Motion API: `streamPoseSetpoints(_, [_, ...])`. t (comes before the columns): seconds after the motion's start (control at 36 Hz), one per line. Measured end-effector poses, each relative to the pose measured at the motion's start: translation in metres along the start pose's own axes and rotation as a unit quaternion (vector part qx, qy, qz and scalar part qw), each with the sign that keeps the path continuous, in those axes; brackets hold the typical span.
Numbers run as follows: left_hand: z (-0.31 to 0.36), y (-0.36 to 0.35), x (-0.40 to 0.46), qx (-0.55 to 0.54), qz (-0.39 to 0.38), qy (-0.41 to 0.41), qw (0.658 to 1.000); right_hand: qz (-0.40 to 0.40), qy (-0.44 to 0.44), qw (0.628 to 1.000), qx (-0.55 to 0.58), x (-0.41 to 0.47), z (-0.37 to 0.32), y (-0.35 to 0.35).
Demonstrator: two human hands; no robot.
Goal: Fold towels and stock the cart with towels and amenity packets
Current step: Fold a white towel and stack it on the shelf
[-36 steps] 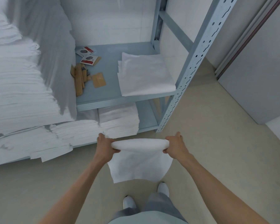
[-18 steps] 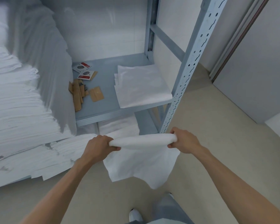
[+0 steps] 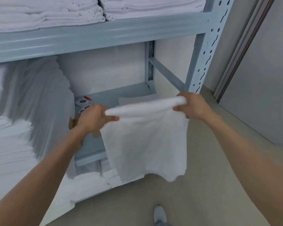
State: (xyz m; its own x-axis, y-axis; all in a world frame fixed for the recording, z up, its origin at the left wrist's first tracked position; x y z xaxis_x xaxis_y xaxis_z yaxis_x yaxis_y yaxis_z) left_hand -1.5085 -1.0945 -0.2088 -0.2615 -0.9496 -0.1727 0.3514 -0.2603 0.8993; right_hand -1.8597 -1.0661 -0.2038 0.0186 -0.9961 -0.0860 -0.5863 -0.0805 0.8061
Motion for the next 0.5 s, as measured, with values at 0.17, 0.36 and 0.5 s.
streamPoseSetpoints(0.17, [0.034,0.073,0.055,0.030,0.276,-0.109,0.954,0.214,0.074,0.973,0.048,0.080,-0.047,0.065])
streamPoseSetpoints(0.36, [0.017,0.012,0.123,0.039,0.304,-0.191,0.932,0.320,0.110,0.936,0.093,0.135,0.003,0.004])
streamPoseSetpoints(0.5, [-0.017,-0.103,0.163,-0.021,0.191,-0.121,0.974,0.213,0.009,0.972,0.096,0.157,0.087,-0.097])
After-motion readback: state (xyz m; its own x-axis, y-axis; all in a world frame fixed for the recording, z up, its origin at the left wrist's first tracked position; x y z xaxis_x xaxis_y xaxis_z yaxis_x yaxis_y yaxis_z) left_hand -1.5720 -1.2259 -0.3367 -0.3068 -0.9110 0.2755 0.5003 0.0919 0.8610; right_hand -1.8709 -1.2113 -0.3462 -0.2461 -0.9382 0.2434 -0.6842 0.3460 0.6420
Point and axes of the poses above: each hand's wrist, its own x-axis towards the middle knuckle, its own y-axis out of the back of the hand, z = x × y, the point moved 1 cm from there along x, towards the middle knuckle, and after that the axes turned 12 degrees about -z, right-handed, at the moved point
